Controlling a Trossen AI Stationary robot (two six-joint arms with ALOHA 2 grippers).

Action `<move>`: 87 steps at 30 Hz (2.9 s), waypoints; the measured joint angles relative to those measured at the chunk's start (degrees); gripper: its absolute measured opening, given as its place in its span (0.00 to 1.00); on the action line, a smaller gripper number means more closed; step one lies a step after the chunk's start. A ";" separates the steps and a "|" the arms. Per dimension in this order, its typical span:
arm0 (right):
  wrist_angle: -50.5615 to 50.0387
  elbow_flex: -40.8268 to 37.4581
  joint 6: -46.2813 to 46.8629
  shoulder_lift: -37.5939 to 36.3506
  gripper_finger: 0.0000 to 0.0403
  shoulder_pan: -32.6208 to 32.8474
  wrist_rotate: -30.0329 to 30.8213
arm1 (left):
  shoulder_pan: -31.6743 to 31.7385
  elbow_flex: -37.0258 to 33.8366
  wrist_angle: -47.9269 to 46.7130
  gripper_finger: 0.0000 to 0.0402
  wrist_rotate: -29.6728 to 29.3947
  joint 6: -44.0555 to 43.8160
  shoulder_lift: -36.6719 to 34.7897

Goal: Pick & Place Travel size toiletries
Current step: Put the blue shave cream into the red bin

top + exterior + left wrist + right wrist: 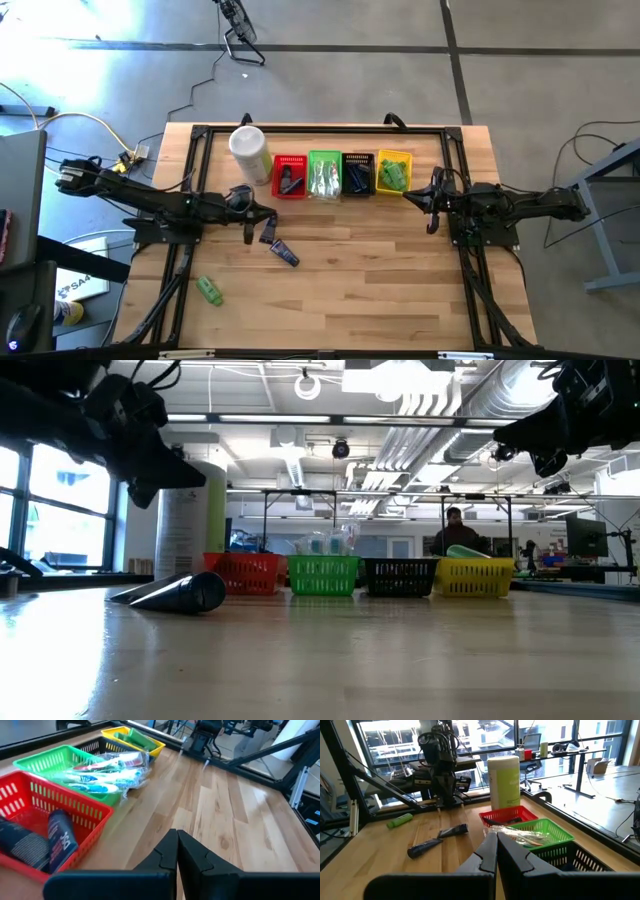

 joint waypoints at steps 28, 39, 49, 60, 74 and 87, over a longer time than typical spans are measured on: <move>-0.26 0.00 0.16 0.00 0.01 0.00 -0.01 | -16.48 34.71 -65.72 0.00 -12.57 -47.79 15.25; -0.38 0.00 0.22 0.02 0.01 0.00 -0.01 | -16.44 40.47 -84.07 0.00 -2.92 -64.14 23.13; -2.29 0.00 0.22 0.02 0.01 0.00 0.16 | -16.42 40.47 -83.40 0.00 -2.10 -63.77 23.57; -2.29 0.00 0.08 0.02 0.01 0.00 0.16 | -16.42 40.47 -86.39 0.28 -2.10 -64.09 23.57; -2.35 0.00 -0.12 0.02 0.01 0.00 0.16 | -16.42 40.47 -86.38 0.76 -2.12 -64.40 23.57; -2.36 0.00 -0.19 0.02 0.01 -0.01 0.19 | -16.40 40.45 -78.84 0.80 -10.14 -63.89 23.57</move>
